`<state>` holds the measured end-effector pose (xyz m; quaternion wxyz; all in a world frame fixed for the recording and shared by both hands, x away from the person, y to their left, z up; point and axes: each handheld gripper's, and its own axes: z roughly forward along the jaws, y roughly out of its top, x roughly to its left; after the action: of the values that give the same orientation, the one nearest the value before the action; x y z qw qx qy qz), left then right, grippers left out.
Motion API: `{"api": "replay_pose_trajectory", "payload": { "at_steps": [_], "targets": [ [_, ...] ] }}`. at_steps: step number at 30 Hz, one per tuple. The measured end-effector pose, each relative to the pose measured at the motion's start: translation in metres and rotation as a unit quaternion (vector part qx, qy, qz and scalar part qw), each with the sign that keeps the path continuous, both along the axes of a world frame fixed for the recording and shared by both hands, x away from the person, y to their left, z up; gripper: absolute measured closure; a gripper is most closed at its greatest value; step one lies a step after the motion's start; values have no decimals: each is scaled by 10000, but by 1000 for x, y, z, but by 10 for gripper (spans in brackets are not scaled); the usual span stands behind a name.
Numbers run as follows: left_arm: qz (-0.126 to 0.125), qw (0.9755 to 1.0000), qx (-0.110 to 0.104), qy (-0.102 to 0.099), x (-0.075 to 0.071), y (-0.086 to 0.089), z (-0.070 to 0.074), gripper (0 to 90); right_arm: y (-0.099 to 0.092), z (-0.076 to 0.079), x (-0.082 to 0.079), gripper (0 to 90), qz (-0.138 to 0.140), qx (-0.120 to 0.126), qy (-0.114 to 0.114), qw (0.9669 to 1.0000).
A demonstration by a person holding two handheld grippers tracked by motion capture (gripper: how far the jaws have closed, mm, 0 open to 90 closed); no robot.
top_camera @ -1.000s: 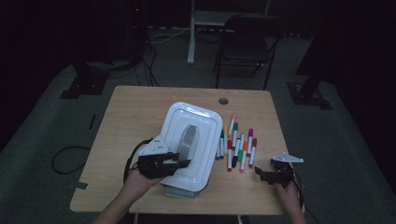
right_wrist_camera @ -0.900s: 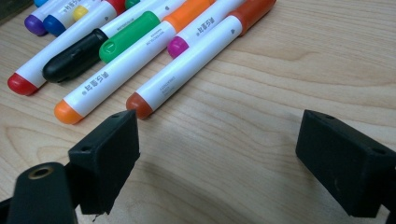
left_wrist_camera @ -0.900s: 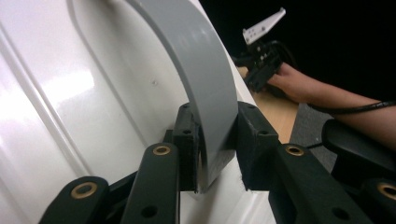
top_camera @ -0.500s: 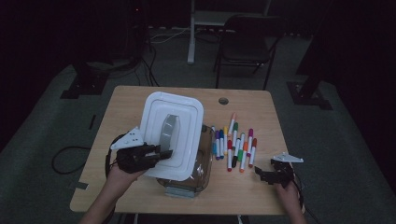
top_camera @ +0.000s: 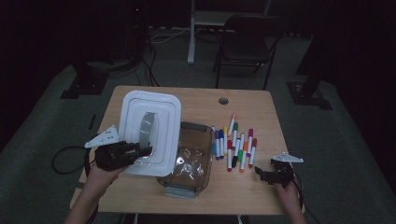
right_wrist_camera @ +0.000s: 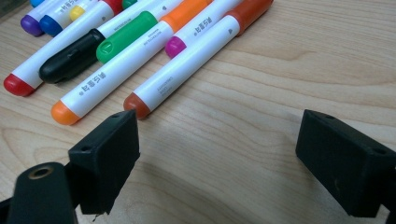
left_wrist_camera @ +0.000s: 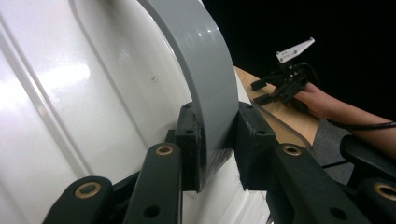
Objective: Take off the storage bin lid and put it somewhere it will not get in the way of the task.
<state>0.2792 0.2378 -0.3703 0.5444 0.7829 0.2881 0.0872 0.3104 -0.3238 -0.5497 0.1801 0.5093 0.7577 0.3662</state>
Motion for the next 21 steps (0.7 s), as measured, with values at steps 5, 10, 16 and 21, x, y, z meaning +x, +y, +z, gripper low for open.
{"api": "replay_pose_trajectory", "payload": {
  "at_steps": [5,10,16,21],
  "targets": [
    [90,10000,-9,-38,0,18,-2,740,0,0,0,133,-5,-12,-2,10000],
    [132,9999,-60,-62,0,33,-6,740,0,0,0,132,-12,-12,-2,10000],
    [212,9997,-84,-3,3,49,-16,741,0,0,0,132,-20,-10,-3,10000],
    [275,9995,-102,93,7,57,-29,741,0,0,0,133,-21,-7,-1,10000]
  ]
}}
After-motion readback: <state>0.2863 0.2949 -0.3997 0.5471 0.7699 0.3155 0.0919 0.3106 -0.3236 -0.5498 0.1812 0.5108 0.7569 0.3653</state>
